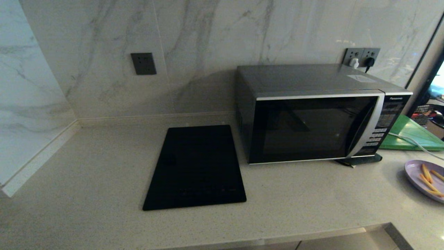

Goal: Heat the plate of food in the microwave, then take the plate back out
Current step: Open the microwave oven

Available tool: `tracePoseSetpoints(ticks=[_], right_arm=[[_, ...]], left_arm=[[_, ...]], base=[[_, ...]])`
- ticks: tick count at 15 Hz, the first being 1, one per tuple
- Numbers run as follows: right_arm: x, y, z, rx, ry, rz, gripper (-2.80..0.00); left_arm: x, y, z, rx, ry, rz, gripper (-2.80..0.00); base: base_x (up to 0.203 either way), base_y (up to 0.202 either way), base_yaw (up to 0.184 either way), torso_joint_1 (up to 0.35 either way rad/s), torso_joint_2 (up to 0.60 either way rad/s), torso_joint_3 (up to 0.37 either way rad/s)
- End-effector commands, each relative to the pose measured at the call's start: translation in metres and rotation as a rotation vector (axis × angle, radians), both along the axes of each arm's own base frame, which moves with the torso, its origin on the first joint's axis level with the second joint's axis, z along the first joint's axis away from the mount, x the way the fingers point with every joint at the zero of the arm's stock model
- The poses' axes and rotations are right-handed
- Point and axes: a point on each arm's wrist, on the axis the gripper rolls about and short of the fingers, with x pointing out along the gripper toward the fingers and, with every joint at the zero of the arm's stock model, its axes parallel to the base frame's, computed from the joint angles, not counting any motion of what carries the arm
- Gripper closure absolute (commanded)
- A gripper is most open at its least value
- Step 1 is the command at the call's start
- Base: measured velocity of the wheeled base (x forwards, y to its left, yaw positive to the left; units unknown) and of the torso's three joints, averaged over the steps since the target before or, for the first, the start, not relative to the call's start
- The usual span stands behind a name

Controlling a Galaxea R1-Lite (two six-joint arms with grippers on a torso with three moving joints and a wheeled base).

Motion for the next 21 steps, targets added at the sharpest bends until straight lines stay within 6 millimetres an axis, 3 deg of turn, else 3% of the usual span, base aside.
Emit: tracePoseSetpoints(ticks=[1, 5, 7, 10, 12, 18, 21], right_arm=[[0.061, -0.002, 0.025, -0.029, 0.17, -0.059, 0.0], [0.125, -0.005, 0.054, -0.05, 0.22, -0.096, 0.0], [0.141, -0.006, 0.054, -0.065, 0.236, -0.161, 0.0], [0.137, -0.011, 0.05, -0.146, 0.273, -0.41, 0.0], [0.133, -0.014, 0.036, -0.2, 0.325, -0.551, 0.0], [0.137, -0.013, 0.009, -0.182, 0.261, -0.565, 0.0], [0.155, -0.007, -0.001, -0.171, 0.299, -0.522, 0.0]], left_arm=[[0.0, 0.0, 0.0, 0.0, 0.001, 0.001, 0.0], [0.0, 0.0, 0.0, 0.0, 0.001, 0.001, 0.0], [0.0, 0.0, 0.0, 0.0, 0.0, 0.001, 0.0], [0.0, 0.0, 0.0, 0.0, 0.001, 0.002, 0.0], [0.0, 0.0, 0.0, 0.0, 0.0, 0.001, 0.0], [0.0, 0.0, 0.0, 0.0, 0.001, 0.001, 0.0], [0.0, 0.0, 0.0, 0.0, 0.0, 0.001, 0.0]], base=[[0.0, 0.0, 0.0, 0.0, 0.0, 0.0], [0.0, 0.0, 0.0, 0.0, 0.0, 0.0], [0.0, 0.0, 0.0, 0.0, 0.0, 0.0], [0.0, 0.0, 0.0, 0.0, 0.0, 0.0], [0.0, 0.0, 0.0, 0.0, 0.0, 0.0], [0.0, 0.0, 0.0, 0.0, 0.0, 0.0], [0.0, 0.0, 0.0, 0.0, 0.0, 0.0]])
